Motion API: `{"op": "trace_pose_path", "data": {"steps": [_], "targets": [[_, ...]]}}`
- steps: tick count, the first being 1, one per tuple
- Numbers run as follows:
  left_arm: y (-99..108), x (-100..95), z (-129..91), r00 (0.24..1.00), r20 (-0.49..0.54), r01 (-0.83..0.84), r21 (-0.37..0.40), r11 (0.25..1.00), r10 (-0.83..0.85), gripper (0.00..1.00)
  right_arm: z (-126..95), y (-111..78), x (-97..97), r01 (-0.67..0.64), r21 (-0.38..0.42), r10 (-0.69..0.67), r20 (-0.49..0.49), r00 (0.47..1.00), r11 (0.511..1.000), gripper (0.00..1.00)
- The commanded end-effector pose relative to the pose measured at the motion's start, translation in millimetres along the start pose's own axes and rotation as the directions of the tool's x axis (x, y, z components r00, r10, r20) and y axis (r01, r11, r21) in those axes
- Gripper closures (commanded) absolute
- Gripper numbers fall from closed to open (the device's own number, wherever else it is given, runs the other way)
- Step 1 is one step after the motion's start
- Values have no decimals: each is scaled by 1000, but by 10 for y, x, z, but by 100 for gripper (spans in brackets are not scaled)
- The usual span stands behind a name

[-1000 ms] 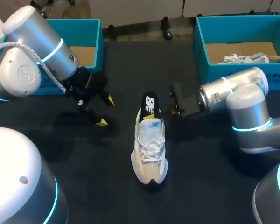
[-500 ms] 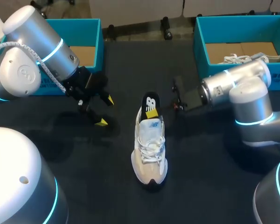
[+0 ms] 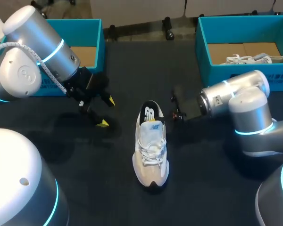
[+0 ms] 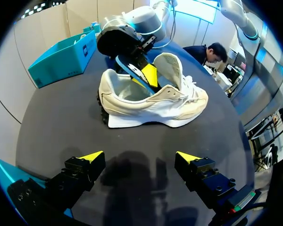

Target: Take the shoe out of the shoebox, open the shoe tongue, remove and reinsert the insole, then place the shoe into the shoebox

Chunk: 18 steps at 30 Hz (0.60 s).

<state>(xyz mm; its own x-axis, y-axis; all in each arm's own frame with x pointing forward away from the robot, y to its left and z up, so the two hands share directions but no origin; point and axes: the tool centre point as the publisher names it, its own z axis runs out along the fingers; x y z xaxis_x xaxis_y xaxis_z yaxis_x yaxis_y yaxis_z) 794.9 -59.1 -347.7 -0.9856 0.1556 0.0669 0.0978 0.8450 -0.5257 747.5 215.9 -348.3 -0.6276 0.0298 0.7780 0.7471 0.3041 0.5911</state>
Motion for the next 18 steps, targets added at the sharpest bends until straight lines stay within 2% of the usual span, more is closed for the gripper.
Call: {"op": "trace_pose_path", "data": {"steps": [1,5,7,18], "targets": [[2,13,-1,1000,3,-1,-2,1000,1,0,76,-46,-21,-6,1,6,1,1000,1000,100],[2,13,-1,1000,3,-1,-2,1000,1,0,13,-9,3,2,-4,-1,27,1000,1000,100],[2,13,-1,1000,3,-1,-2,1000,1,0,-20,39,12,11,-3,-11,40,999,1000,93],[2,13,-1,1000,3,-1,-2,1000,1,0,-206,272,-14,50,15,-51,78,996,999,87]]}}
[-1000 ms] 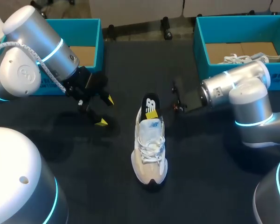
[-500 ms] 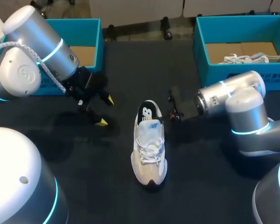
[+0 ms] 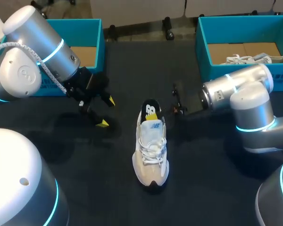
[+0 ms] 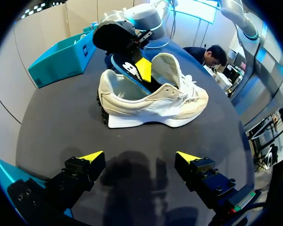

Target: Take the shoe out of the shoebox, open the shoe tongue, remove and reinsert the insole, then place the shoe into the shoebox

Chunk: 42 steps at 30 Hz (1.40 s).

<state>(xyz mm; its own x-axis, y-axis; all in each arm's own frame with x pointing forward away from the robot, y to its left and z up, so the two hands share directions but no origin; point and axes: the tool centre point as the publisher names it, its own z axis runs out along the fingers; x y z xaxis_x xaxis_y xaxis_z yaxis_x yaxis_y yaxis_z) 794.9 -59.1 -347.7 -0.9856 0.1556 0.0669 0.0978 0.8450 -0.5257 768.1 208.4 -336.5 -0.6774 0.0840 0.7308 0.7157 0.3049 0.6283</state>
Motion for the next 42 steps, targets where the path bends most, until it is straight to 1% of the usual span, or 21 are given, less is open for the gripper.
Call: {"op": "trace_pose_path", "data": {"steps": [1,4,6,7,8,15,27,33,36,37,39,42], "targets": [[2,14,-1,1000,3,-1,-2,1000,1,0,-76,94,6,5,17,-5,5,1000,1000,87],[2,14,-1,1000,3,-1,-2,1000,1,0,-95,154,-25,13,25,-13,3,1000,1000,88],[2,14,-1,1000,3,-1,-2,1000,1,0,-97,166,-39,14,31,-14,-1,1000,999,93],[2,14,-1,1000,3,-1,-2,1000,1,0,-96,166,-46,12,34,-12,-3,1000,999,100],[2,14,-1,1000,3,-1,-2,1000,1,0,-93,163,-54,10,37,-10,-6,1000,999,100],[2,14,-1,1000,3,-1,-2,1000,1,0,-47,46,-51,-18,40,18,-5,1000,999,100],[2,14,-1,1000,3,-1,-2,1000,1,0,108,-216,96,-78,45,79,-35,996,996,100],[2,14,-1,1000,3,-1,-2,1000,1,0,131,-231,91,-89,48,91,-42,995,995,100],[2,14,-1,1000,3,-1,-2,1000,1,0,102,-185,78,-79,50,80,-32,996,996,100],[2,14,-1,1000,3,-1,-2,1000,1,0,90,-165,74,-74,50,75,-27,997,996,93],[2,14,-1,1000,3,-1,-2,1000,1,0,70,-122,64,-66,53,67,-21,998,996,83],[2,14,-1,1000,3,-1,-2,1000,1,0,43,-60,42,-54,60,55,-15,998,997,73]]}}
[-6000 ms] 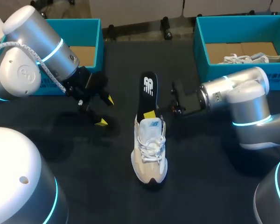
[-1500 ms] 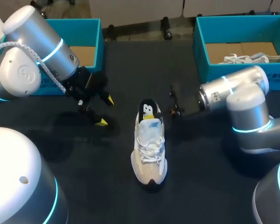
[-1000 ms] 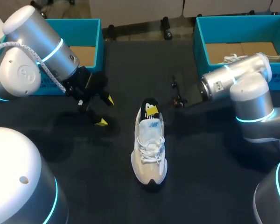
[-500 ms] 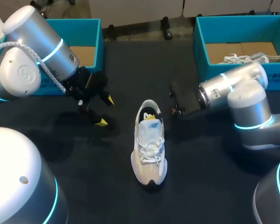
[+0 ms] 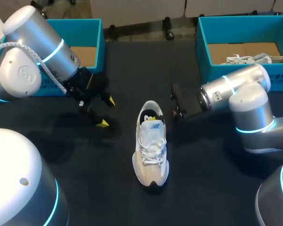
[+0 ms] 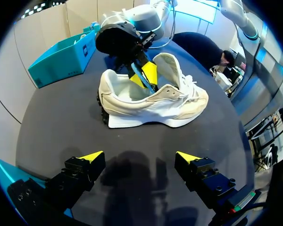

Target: Take the shoe out of the shoebox, open the shoe tongue, remove and reinsert the insole, then place the shoe into the shoebox

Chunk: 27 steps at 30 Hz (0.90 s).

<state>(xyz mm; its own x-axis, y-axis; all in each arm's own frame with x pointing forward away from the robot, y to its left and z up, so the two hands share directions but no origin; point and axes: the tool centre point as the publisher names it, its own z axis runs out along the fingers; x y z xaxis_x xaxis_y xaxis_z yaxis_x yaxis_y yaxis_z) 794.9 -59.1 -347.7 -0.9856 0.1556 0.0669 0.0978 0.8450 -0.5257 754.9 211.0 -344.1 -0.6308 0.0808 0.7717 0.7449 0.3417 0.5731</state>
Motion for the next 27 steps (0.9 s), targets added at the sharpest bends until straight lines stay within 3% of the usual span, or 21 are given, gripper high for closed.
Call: {"op": "trace_pose_path", "data": {"steps": [1,13,15,17,18,27], "targets": [[2,14,-1,1000,3,-1,-2,1000,1,0,-34,99,11,6,19,-6,10,1000,1000,73],[2,14,-1,1000,3,-1,-2,1000,1,0,-97,274,-58,30,34,-30,19,999,999,77],[2,14,-1,1000,3,-1,-2,1000,1,0,-101,293,-70,33,38,-33,18,999,999,82],[2,14,-1,1000,3,-1,-2,1000,1,0,-111,305,-86,36,43,-37,21,999,998,98],[2,14,-1,1000,3,-1,-2,1000,1,0,-115,308,-90,37,43,-38,25,999,998,100],[2,14,-1,1000,3,-1,-2,1000,1,0,-60,276,-182,42,52,-44,38,998,998,100]]}}
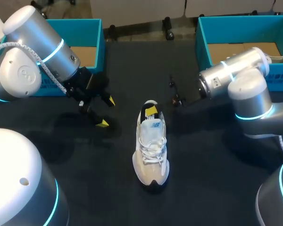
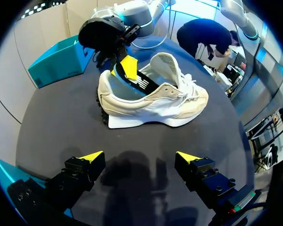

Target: Take the shoe out of the shoebox, open the shoe tongue, remove and reinsert the insole, then place the shoe into the shoebox

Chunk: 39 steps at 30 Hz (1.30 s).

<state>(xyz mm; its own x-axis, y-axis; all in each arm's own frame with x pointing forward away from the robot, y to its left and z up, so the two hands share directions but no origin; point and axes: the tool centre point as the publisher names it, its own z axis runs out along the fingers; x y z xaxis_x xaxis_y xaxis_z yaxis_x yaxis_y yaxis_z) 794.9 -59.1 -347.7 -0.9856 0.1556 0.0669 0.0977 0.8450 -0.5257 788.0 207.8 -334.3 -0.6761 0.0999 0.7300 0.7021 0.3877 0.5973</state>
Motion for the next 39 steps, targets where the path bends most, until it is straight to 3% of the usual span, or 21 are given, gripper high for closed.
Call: {"op": "trace_pose_path", "data": {"steps": [1,13,18,20,21,31,39], "targets": [[2,14,-1,1000,3,-1,-2,1000,1,0,86,-35,-44,-11,7,11,-6,1000,1000,100],[2,14,-1,1000,3,-1,-2,1000,1,0,201,-210,60,-63,2,63,-25,998,998,100],[2,14,-1,1000,3,-1,-2,1000,1,0,156,-179,78,-61,-2,61,-8,998,998,100],[2,14,-1,1000,3,-1,-2,1000,1,0,136,-143,83,-54,1,54,0,999,999,78],[2,14,-1,1000,3,-1,-2,1000,1,0,131,-129,85,-53,1,53,1,999,999,74],[2,14,-1,1000,3,-1,-2,1000,1,0,52,52,158,-15,22,14,42,999,1000,62],[2,14,-1,1000,3,-1,-2,1000,1,0,22,177,191,14,41,-17,60,998,999,62]]}}
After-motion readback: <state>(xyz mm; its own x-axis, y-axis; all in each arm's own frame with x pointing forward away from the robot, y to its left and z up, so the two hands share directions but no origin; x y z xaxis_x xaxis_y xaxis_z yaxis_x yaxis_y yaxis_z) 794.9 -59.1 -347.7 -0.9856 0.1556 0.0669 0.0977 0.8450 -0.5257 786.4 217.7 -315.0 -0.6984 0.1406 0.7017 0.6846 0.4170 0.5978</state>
